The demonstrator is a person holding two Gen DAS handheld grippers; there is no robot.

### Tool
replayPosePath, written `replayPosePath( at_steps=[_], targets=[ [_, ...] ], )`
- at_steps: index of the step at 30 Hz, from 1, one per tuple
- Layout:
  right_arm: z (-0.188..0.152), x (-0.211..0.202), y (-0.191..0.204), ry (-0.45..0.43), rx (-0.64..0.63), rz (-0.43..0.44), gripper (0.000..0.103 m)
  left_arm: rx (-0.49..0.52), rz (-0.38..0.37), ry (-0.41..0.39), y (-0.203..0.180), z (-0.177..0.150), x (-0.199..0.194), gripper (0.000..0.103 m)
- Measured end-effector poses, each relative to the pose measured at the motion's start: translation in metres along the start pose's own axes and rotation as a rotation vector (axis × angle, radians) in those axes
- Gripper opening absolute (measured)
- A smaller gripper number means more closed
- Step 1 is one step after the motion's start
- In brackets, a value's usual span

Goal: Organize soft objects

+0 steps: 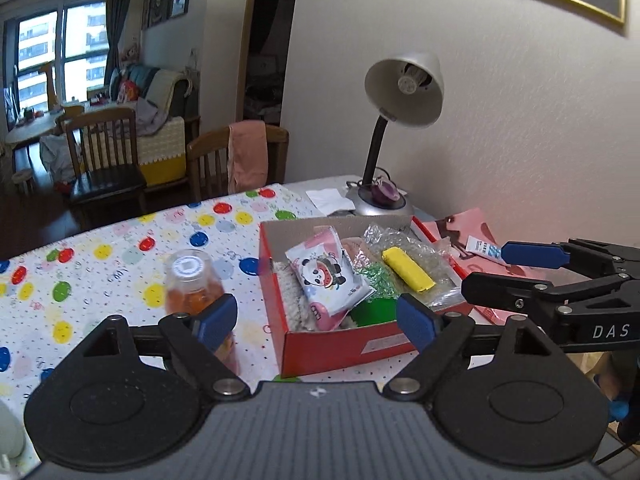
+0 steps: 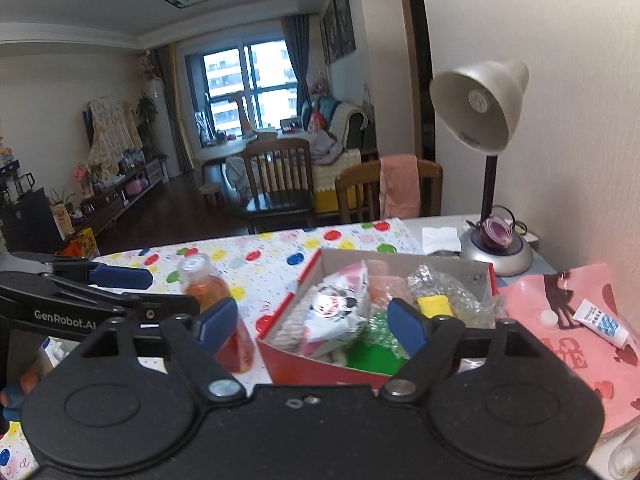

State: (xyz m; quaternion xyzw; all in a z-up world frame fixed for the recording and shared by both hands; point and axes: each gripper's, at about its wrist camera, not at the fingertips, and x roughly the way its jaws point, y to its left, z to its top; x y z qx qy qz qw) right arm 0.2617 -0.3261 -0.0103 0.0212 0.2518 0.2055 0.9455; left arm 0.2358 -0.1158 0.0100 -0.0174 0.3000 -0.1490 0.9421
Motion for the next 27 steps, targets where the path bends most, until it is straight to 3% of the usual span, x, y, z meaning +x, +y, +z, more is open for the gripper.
replayPosePath(
  at_steps=[3,6,12,22,27],
  targets=[
    [-0.004,-0.011,0.012,-0.032,-0.006,0.004,0.087,-0.003,0.002,-0.022,0.002,-0.004,-0.016,0.088],
    [-0.008,-0.022,0.021,-0.061,0.005,0.012,0.091,-0.016,0.003,-0.041,0.006,-0.009,-0.031,0.1],
    [-0.013,-0.035,0.037,-0.112,0.011,-0.002,0.102,-0.015,-0.022,-0.097,0.008,-0.014,-0.056,0.103],
    [-0.026,-0.047,0.052,-0.161,0.045,-0.041,0.103,-0.02,-0.01,-0.149,0.013,-0.034,-0.082,0.103],
    [-0.03,-0.051,0.058,-0.163,0.045,-0.038,0.103,-0.001,0.033,-0.179,0.012,-0.044,-0.095,0.103]
  ],
)
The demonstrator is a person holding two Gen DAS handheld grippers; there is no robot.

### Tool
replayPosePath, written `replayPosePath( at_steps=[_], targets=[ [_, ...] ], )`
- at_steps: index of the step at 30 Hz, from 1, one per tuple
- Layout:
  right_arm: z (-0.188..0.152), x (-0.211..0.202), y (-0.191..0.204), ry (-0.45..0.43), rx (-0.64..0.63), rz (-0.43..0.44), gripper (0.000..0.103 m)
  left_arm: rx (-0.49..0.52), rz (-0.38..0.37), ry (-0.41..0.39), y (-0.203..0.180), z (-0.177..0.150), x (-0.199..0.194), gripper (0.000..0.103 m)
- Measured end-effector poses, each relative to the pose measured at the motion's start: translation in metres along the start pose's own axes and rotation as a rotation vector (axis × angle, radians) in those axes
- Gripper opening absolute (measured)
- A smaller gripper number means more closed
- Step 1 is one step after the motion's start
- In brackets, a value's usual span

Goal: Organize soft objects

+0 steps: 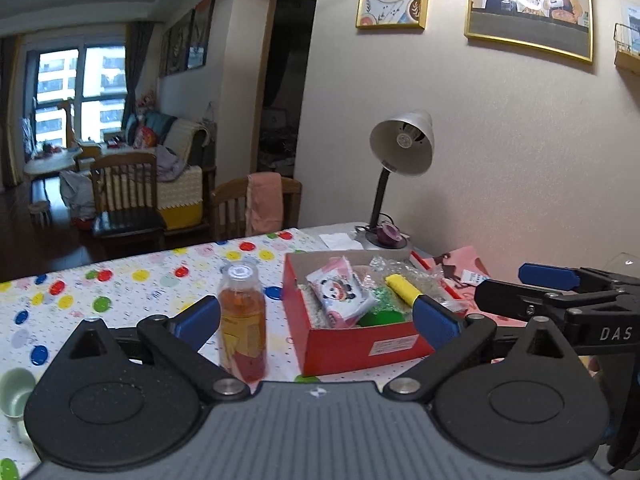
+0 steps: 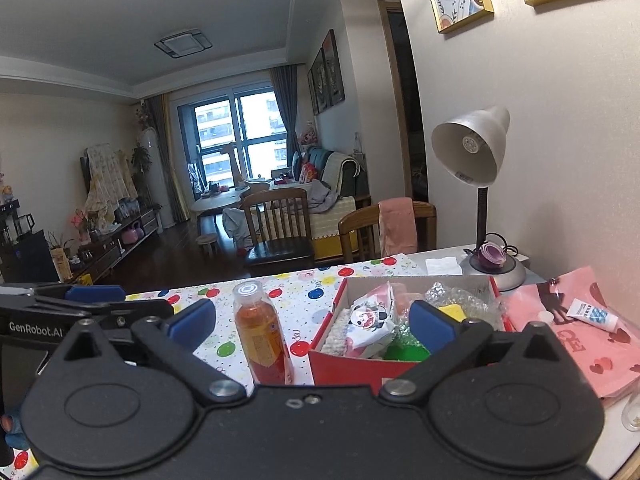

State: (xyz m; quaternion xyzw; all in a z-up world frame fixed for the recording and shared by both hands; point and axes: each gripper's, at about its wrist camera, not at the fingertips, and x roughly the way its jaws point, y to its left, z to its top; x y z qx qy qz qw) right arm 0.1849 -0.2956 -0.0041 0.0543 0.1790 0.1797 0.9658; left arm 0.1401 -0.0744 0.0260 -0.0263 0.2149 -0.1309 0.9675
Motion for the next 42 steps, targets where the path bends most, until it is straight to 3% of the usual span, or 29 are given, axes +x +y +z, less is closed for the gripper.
replayPosePath(
  at_steps=[6,42],
  targets=[
    [-0.004,-0.006,0.007,-0.011,-0.005,-0.022,0.103,0.042,0.018,-0.029,-0.006,-0.004,-0.015,0.103],
    [-0.008,-0.011,0.022,-0.007,-0.025,-0.011,0.103,0.003,0.034,-0.046,0.002,-0.01,-0.035,0.103]
  ],
)
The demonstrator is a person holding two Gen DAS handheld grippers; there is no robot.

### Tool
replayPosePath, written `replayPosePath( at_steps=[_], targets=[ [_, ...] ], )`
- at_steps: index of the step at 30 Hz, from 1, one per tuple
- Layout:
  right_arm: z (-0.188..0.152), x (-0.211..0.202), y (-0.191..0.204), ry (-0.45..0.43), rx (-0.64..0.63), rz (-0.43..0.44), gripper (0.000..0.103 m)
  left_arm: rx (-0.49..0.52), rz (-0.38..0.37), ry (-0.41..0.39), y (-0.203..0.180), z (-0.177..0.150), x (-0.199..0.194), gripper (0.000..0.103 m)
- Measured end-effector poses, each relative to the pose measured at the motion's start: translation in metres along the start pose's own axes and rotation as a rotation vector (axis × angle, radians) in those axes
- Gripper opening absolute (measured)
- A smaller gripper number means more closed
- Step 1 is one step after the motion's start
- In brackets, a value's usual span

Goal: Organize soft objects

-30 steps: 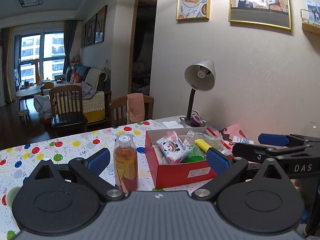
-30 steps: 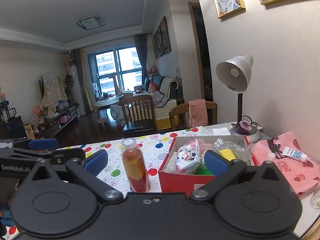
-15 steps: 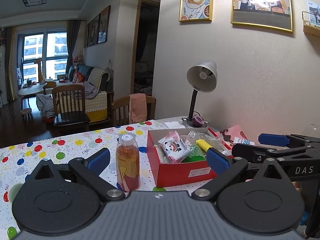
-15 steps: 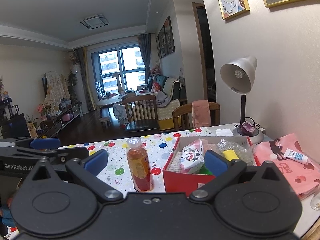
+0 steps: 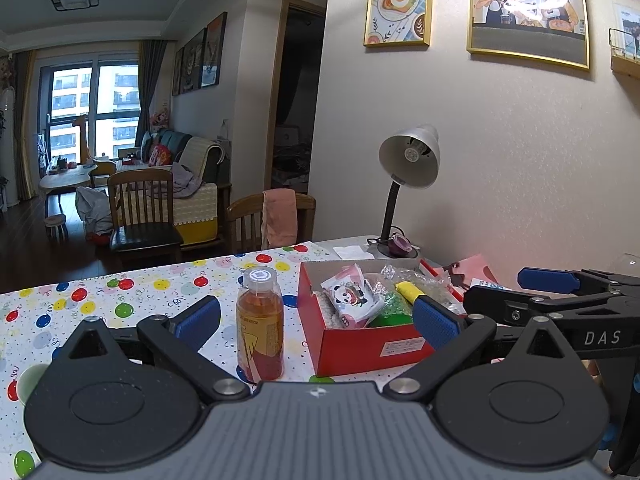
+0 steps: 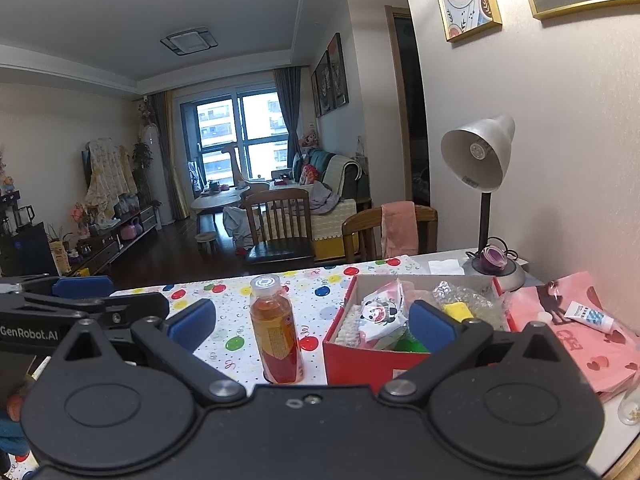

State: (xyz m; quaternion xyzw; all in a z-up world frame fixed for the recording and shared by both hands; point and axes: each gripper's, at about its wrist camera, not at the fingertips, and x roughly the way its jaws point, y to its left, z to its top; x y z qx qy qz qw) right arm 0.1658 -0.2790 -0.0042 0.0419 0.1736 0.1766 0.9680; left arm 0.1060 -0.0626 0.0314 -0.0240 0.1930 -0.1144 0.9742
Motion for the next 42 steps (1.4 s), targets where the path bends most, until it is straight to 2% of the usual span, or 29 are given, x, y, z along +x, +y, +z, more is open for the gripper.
replayPosePath(
  at_steps=[42],
  targets=[
    [0.005,-0.009,0.001,-0.02,-0.009,0.009,0.103,0.0,0.046,-0.031,-0.01,-0.004,-0.014,0.103]
  ],
)
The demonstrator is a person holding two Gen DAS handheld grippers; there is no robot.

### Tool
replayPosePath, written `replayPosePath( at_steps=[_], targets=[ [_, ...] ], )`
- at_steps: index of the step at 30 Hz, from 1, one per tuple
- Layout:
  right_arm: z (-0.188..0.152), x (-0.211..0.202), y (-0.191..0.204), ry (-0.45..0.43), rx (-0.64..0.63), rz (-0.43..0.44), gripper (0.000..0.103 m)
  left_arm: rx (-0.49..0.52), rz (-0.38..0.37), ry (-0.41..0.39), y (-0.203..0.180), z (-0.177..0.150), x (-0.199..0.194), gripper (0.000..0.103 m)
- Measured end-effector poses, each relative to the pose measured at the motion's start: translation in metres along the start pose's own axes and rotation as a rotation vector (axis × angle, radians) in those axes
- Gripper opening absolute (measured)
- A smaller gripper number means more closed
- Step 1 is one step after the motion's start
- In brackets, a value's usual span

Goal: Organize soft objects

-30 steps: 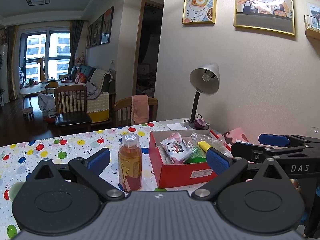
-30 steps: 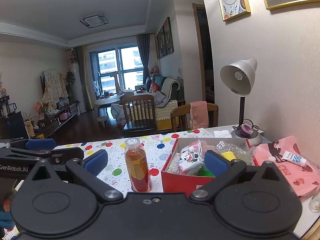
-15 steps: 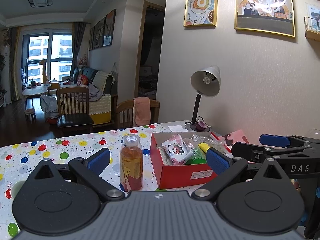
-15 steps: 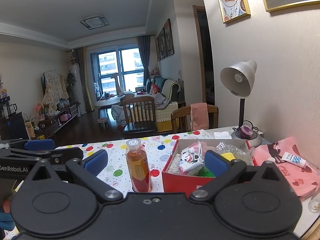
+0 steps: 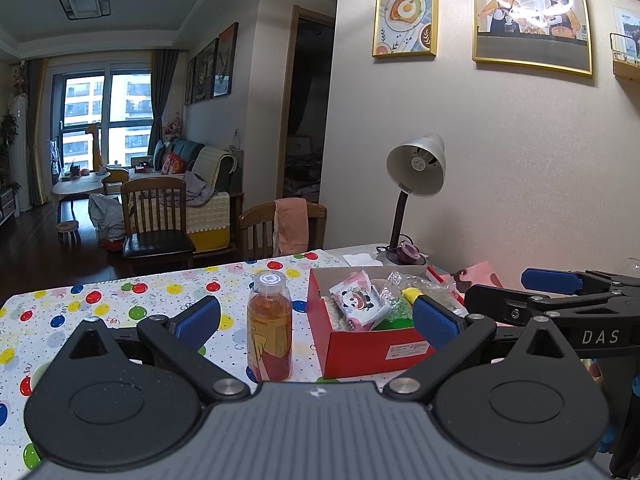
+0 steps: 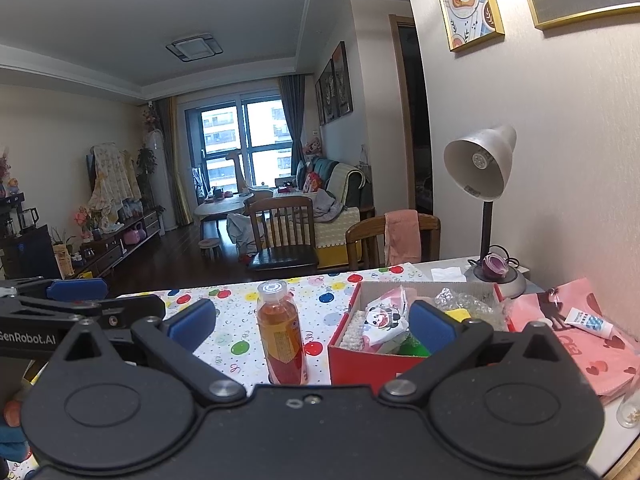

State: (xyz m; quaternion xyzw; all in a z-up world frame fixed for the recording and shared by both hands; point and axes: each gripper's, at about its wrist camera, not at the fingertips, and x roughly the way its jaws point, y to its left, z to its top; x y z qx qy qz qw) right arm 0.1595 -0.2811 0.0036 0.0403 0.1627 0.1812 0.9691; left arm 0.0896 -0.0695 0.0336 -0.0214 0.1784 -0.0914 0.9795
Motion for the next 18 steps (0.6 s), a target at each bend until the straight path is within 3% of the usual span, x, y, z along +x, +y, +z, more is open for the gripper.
replayPosePath(
  at_steps=[18],
  targets=[
    [-0.0032,-0.0003,0.0049,0.009,0.0,0.009,0.103,-0.018,0.001,0.006,0.0051,-0.0019,-0.0024,0.103]
  ],
)
